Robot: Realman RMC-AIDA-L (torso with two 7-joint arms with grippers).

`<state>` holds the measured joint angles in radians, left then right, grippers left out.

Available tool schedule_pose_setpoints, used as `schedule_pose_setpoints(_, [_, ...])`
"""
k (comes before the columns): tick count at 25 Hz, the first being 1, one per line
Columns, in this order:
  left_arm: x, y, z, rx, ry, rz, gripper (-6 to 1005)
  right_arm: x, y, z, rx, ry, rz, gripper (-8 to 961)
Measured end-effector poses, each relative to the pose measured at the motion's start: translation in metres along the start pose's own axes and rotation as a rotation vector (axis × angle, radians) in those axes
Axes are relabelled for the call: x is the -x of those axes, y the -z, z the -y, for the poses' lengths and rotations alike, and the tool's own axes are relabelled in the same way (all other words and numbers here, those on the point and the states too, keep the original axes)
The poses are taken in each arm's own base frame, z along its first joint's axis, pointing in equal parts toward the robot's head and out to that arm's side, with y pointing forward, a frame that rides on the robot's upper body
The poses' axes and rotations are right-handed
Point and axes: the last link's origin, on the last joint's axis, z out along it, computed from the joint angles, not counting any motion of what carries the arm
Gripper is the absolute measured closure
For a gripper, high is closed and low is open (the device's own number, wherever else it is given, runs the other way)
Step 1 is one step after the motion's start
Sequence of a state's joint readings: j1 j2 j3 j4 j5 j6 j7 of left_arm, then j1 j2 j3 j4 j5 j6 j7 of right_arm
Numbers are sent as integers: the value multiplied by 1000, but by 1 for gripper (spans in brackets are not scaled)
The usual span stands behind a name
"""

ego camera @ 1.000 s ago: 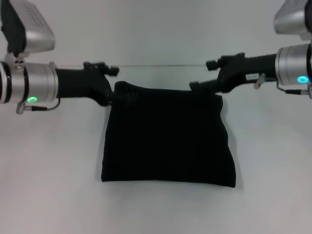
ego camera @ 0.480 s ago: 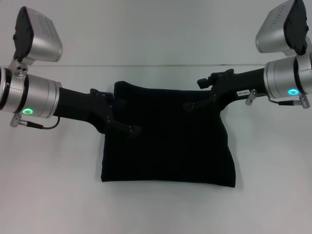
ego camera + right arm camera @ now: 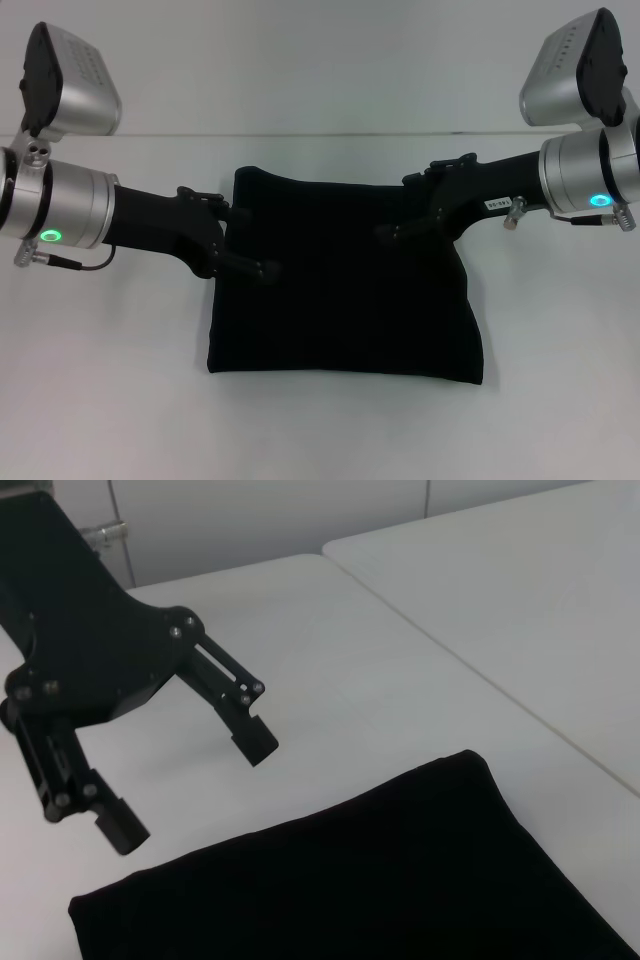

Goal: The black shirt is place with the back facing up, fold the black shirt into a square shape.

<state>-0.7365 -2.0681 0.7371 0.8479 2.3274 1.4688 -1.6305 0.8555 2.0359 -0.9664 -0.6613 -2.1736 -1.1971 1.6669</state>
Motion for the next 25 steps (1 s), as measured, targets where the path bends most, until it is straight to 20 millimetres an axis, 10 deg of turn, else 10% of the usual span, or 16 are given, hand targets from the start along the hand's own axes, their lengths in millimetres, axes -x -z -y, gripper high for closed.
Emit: schedule_pose_setpoints(25, [13,5,6,-68,-19,-7,65,-8,2,-1,-12,18,9,39])
